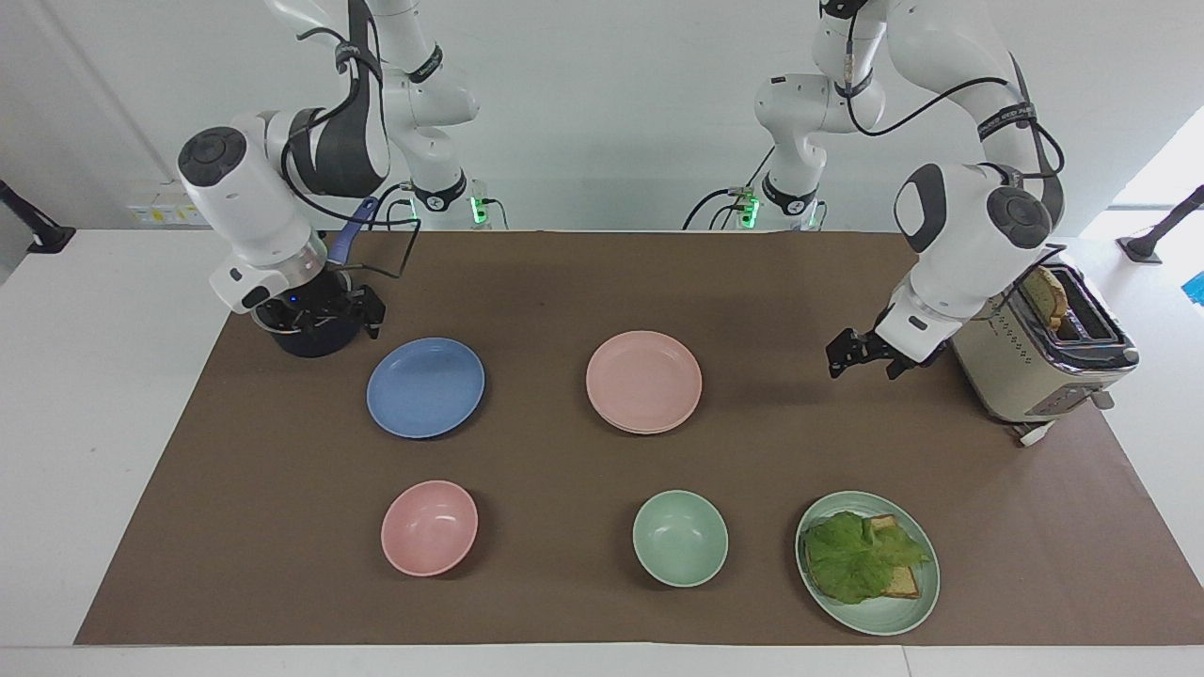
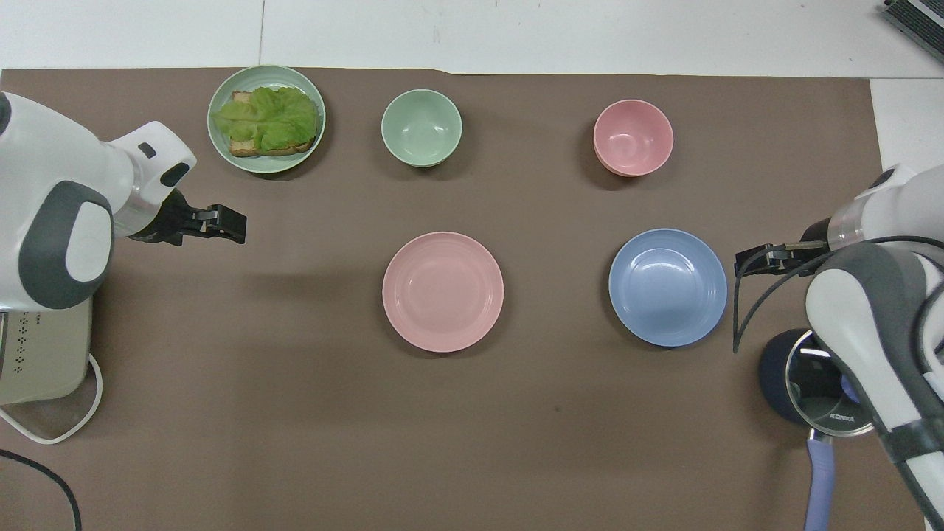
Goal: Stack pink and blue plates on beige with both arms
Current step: 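Grasp the rim of the blue plate with the right gripper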
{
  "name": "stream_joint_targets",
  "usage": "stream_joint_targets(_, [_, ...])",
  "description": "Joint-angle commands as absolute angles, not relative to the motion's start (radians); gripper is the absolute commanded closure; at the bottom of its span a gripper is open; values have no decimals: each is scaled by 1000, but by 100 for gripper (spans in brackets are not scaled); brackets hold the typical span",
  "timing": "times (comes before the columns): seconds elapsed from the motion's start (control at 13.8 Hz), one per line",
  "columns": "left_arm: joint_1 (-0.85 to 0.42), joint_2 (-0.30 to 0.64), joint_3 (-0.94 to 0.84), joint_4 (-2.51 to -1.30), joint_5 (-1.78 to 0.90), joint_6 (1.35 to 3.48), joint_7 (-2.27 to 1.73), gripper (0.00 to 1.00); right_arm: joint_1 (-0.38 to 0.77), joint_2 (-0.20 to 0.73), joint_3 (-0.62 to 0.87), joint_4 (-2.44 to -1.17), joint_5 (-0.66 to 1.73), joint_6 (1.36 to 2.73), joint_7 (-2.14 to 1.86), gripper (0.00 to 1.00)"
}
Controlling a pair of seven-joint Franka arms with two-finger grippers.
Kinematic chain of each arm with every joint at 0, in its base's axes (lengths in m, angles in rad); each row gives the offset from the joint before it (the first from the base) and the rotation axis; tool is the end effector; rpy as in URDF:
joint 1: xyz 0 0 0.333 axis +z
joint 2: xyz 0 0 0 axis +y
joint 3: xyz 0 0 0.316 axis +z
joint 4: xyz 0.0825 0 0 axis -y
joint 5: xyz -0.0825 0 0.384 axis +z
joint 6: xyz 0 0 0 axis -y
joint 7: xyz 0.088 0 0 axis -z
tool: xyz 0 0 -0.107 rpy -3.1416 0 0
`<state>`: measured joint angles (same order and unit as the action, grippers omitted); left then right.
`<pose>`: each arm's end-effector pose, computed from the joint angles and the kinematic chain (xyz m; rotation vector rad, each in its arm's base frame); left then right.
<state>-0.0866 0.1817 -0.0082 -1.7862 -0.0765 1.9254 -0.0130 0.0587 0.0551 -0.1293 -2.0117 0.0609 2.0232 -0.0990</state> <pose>0.6045 -0.0626 0.4460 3.0694 -0.0823 -0.0712 0.5589 -0.0352 0.4234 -3.0905 -0.0010 0.0601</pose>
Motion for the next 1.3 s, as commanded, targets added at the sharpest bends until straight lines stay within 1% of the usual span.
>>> stream_joint_targets(0.0, [-35,161,-17,-1717,-43,1812,23,0,40,101,-126,-2080,90,2133,-162,0])
stream_joint_targets(0.07, [-28,149,-17,-1698,-41,1774,23,0,35,133,-126,-2091,113,2175,-191,0])
stream_joint_targets(0.14, [-26,129,-17,-1692,-35,1751,23,0,31,146,-126,-2109,139,2203,-198,0])
stream_joint_targets(0.36, [-25,59,-15,-1686,-14,1706,25,0,15,187,-126,-2144,162,2239,-239,0])
stream_joint_targets(0.43, [-26,34,-12,-1681,-9,1680,23,0,15,189,-126,-2167,185,2279,-254,0])
stream_joint_targets(0.58, [-26,-12,-12,-1684,-8,1638,23,0,14,193,-126,-2174,189,2290,-288,0])
stream_joint_targets(0.65, [-25,-38,-12,-1690,-8,1617,25,0,12,196,-126,-2174,190,2289,-302,19])
stream_joint_targets(0.72, [-25,-57,-11,-1697,-8,1603,22,0,11,196,-126,-2174,190,2284,-313,55])
stream_joint_targets(0.79, [-25,-69,-12,-1706,-8,1597,17,0,11,196,-127,-2172,192,2281,-314,80])
stream_joint_targets(0.87, [-25,-86,-12,-1721,-8,1597,14,0,9,196,-127,-2171,192,2280,-311,99])
stream_joint_targets(1.08, [-25,-109,-12,-1724,-8,1586,18,0,11,201,-127,-2163,192,2279,-305,100])
stream_joint_targets(1.23, [-25,-107,-11,-1709,-9,1586,26,0,9,210,-126,-2132,193,2252,-302,100])
